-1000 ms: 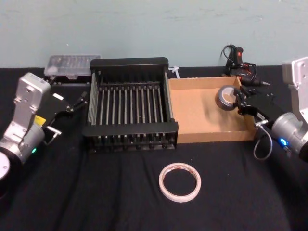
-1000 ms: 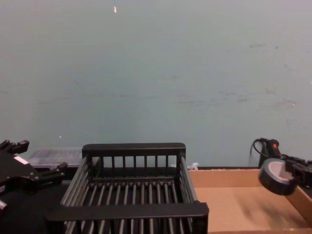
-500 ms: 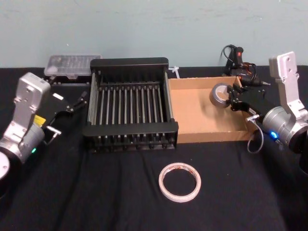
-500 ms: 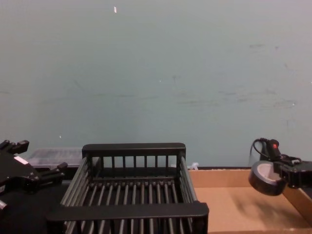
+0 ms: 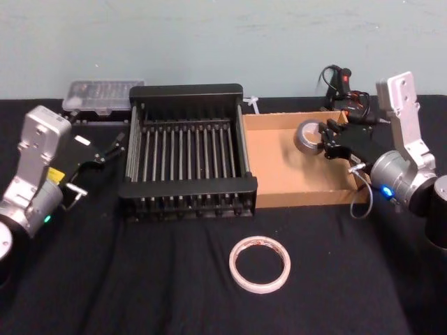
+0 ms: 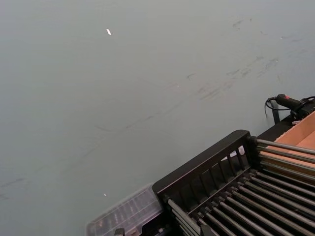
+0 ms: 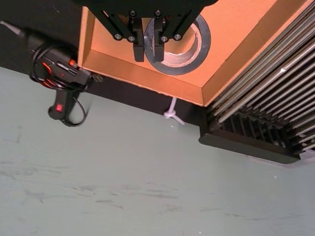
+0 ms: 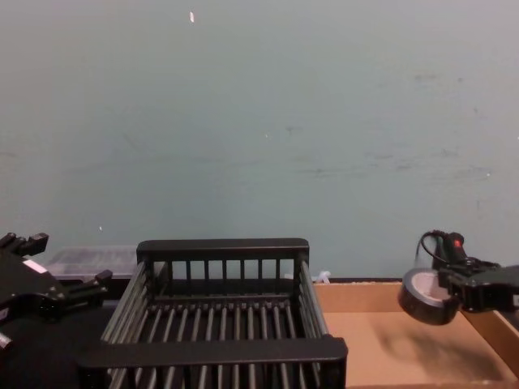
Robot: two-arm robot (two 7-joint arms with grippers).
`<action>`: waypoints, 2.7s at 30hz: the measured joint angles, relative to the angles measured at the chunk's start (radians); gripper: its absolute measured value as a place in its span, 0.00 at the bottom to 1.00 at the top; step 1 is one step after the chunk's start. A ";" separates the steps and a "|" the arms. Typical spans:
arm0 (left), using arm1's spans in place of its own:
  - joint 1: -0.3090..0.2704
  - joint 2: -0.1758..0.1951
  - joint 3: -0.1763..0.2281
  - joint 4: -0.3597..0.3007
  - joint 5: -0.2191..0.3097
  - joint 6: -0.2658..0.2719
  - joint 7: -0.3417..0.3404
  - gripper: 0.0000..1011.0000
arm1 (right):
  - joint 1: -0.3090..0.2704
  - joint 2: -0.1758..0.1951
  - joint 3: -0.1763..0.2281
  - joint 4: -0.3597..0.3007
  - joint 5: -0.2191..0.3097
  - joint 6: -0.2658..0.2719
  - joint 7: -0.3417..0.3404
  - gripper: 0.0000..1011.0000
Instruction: Pick up the white tape and place it into the black box , Pick up the silver tape and place it into the brown box.
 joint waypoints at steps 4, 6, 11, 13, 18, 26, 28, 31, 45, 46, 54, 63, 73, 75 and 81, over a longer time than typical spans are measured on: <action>0.000 0.000 0.000 0.000 0.000 0.000 0.000 0.99 | 0.001 0.000 -0.001 0.001 0.000 0.001 0.001 0.12; 0.000 0.000 0.000 0.000 0.000 0.000 0.000 0.99 | 0.001 0.000 0.000 0.000 0.000 0.001 0.001 0.12; 0.000 0.000 0.000 0.000 0.000 0.000 0.000 0.99 | 0.000 0.000 0.001 -0.001 0.000 0.001 0.000 0.12; 0.000 0.000 0.000 0.000 0.000 0.000 0.000 0.99 | -0.001 0.001 0.001 -0.001 0.000 0.001 0.000 0.13; 0.000 0.000 0.000 0.000 0.000 0.000 0.000 0.99 | -0.002 0.001 0.002 -0.002 0.000 0.000 -0.002 0.23; 0.000 0.000 0.000 0.000 0.000 0.000 0.000 0.99 | -0.002 0.002 0.003 -0.003 0.000 0.000 -0.003 0.51; 0.000 0.000 0.000 0.000 0.000 0.000 0.000 0.99 | -0.003 0.002 0.003 -0.003 0.000 0.000 -0.003 0.55; 0.000 0.000 0.000 0.000 0.000 0.000 0.000 0.99 | -0.003 0.002 0.003 -0.003 0.000 -0.001 -0.003 0.65; 0.000 0.000 0.000 0.000 0.000 0.000 0.000 0.99 | -0.003 0.002 0.003 -0.003 0.001 -0.001 -0.004 0.99; 0.000 0.000 0.000 0.000 0.000 0.000 0.000 0.99 | -0.003 0.002 0.003 -0.003 0.001 -0.001 -0.004 0.99; 0.000 0.000 0.000 0.000 0.000 0.000 0.000 0.99 | -0.003 0.002 0.003 -0.003 0.001 -0.001 -0.004 0.99; 0.000 0.000 0.000 0.000 0.000 0.000 0.000 0.99 | -0.028 0.010 0.007 -0.041 0.028 0.019 0.026 0.99; 0.000 0.000 0.000 0.000 0.000 0.000 0.000 0.99 | -0.089 0.042 0.015 -0.149 0.102 0.089 0.059 0.99; 0.000 0.000 0.000 0.000 0.000 0.000 0.000 0.99 | -0.100 0.049 0.015 -0.170 0.110 0.099 0.061 0.99; 0.000 0.000 0.000 0.000 0.000 0.000 0.000 0.99 | -0.150 0.083 0.011 -0.251 0.126 0.117 0.058 0.99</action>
